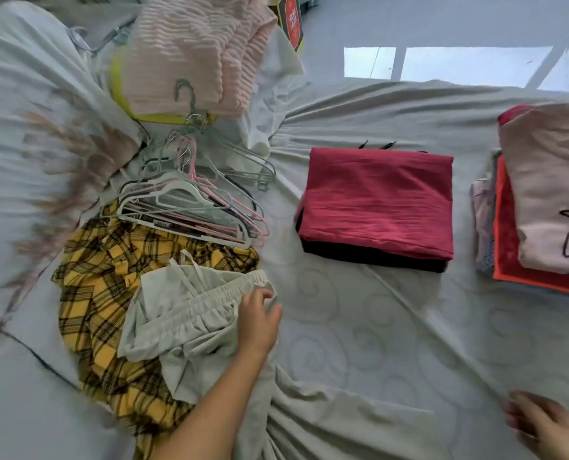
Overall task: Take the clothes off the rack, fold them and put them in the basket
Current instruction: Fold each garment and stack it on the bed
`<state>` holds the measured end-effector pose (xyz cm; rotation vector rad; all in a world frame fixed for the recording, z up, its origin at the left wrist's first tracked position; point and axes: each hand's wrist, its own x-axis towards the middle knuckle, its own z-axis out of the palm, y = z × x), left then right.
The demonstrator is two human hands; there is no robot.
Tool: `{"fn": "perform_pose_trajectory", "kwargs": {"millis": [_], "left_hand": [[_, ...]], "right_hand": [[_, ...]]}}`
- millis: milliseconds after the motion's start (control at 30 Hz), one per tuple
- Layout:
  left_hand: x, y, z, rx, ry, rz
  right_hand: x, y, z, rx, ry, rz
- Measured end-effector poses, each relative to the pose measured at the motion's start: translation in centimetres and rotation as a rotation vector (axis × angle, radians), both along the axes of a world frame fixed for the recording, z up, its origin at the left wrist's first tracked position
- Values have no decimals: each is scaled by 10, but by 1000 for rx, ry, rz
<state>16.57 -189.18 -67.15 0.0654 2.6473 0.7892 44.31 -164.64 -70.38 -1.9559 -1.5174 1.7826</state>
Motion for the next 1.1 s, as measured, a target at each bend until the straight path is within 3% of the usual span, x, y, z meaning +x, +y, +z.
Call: {"fn": "perform_pose_trajectory", "kwargs": {"millis": [100,267,367,533,633,700,833,933,1000,1100], "left_hand": [[-44,-77,6,-279,125,-49],[-109,-169,-11,-550,10,-169],[-141,-188,-21,-419,-144,-133],[-124,-204,-27,-403,-229,-440],[-98,-217,-21,-463,-69,-541],[-85,-219,-13,-322,52,-538],[-66,-207,11,-63,279,-757],[-60,-185,43,100,153,-858],[-57,-172,66,91,-16,-837],[-47,-163,90,110,-89,-822]], "right_hand": [[-58,-79,17,-107,-40,190],[-177,-191,-3,-124,119,373],[-243,-230,-5,-141,154,427],[-280,-253,1,-125,146,458],[-261,-252,21,-89,199,421],[-237,-249,32,-27,208,396],[-201,-233,50,45,242,323],[-196,-224,69,-94,301,331],[-193,-222,84,-211,361,429],[-188,-225,118,-127,360,470]]}}
